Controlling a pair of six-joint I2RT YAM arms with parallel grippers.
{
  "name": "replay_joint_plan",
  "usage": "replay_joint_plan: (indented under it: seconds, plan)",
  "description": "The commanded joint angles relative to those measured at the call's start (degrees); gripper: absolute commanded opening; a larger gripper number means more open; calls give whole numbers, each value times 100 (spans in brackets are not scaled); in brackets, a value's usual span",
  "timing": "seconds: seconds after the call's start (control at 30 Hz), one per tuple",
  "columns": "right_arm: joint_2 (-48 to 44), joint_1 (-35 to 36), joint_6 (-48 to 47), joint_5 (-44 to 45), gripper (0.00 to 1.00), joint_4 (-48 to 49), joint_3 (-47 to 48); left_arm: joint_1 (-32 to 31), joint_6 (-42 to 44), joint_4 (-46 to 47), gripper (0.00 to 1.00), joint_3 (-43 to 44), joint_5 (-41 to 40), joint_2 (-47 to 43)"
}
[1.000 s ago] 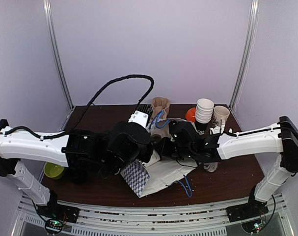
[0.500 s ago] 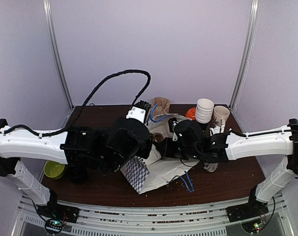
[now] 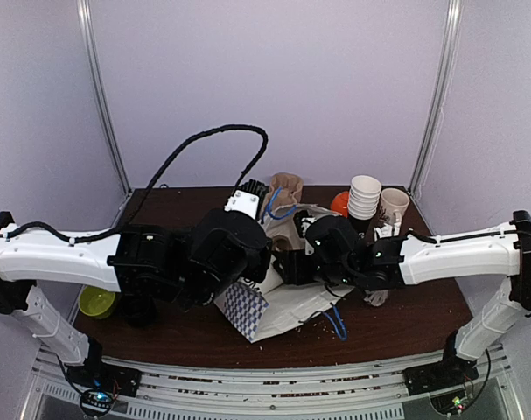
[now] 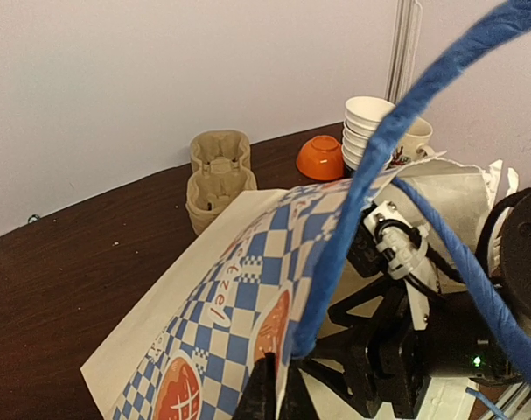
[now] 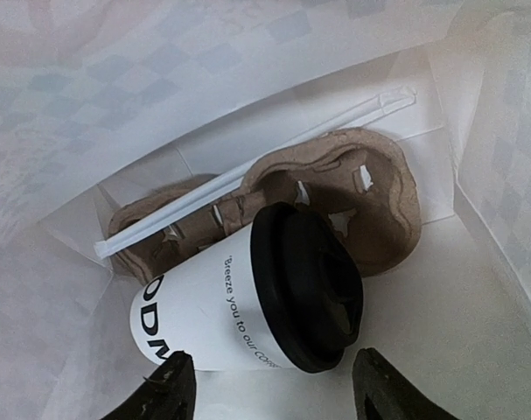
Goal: Pack the takeout coffee
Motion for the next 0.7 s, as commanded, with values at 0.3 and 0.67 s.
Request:
replay_joint_plan:
  seconds: [0.3,0.67]
  plan:
    - [212,-280,-1047,-836,51,541,-113,37,-43,179,0,110,158,-212]
    - [558,-380,-1263,-800,46,742,-63,37,-33,197,0,121,222,-255]
